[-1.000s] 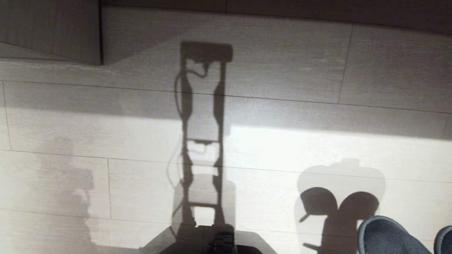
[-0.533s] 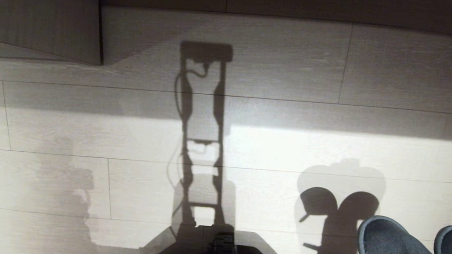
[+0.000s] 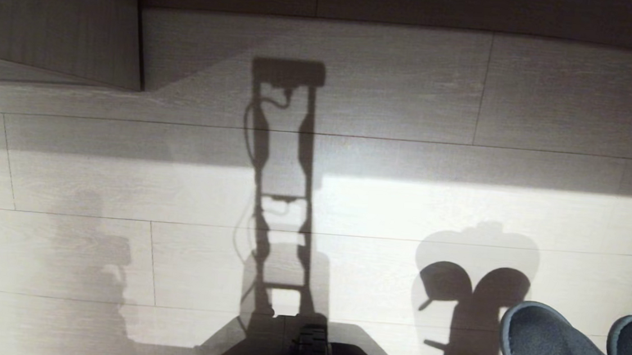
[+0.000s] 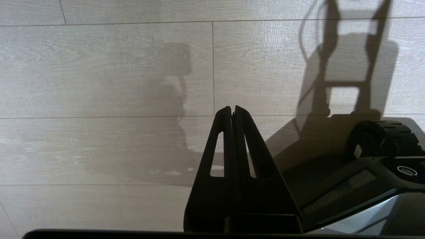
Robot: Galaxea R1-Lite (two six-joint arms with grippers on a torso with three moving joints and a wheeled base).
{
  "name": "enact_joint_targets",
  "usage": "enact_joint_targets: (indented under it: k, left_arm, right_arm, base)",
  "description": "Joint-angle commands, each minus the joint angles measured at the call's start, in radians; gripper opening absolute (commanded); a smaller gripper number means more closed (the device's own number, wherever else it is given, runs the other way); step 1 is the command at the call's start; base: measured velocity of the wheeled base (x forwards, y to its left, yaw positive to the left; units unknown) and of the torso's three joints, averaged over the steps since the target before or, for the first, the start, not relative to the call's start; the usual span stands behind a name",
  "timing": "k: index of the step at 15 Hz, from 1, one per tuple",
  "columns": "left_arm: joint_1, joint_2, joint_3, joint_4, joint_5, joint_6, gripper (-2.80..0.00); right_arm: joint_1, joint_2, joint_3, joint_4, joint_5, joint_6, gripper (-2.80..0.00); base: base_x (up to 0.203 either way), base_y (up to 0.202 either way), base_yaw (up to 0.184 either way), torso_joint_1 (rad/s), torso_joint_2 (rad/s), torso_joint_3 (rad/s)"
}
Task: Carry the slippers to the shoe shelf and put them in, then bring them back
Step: Place the slippers on the floor
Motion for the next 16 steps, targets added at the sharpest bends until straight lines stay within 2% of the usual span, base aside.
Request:
enact_joint_targets:
  k: [1,5,8,13,16]
  left_arm:
    - [0.000,0.000,0.000,-0.001,0.000,0.000,-2.80]
    - [0.000,0.000,0.000,-0.001,0.000,0.000,-2.80]
    - [0.000,0.000,0.000,-0.001,0.000,0.000,-2.80]
    - [0.000,0.000,0.000,-0.001,0.000,0.000,-2.80]
    - [0.000,0.000,0.000,-0.001,0.000,0.000,-2.80]
  right_arm:
    - [0.000,0.000,0.000,0.001,0.000,0.000,-2.80]
    - [0.000,0.002,-0.016,-0.002,-0.001,-0.016,-2.80]
    - [0.001,0.061,-0.129,0.005,0.017,-0.017,-2.80]
    - [0.020,0.392,-0.392,-0.060,0.036,-0.010,-2.80]
    - [0.021,0.621,-0.456,-0.240,0.021,-0.015,-2.80]
  base:
    - [0.000,0.000,0.000,0.000,0.00,0.000]
    - [0.000,0.000,0.000,0.000,0.00,0.000]
    - [0.000,0.000,0.000,0.000,0.00,0.000]
    - [0.000,0.000,0.000,0.000,0.00,0.000]
    - [0.000,0.000,0.000,0.000,0.00,0.000]
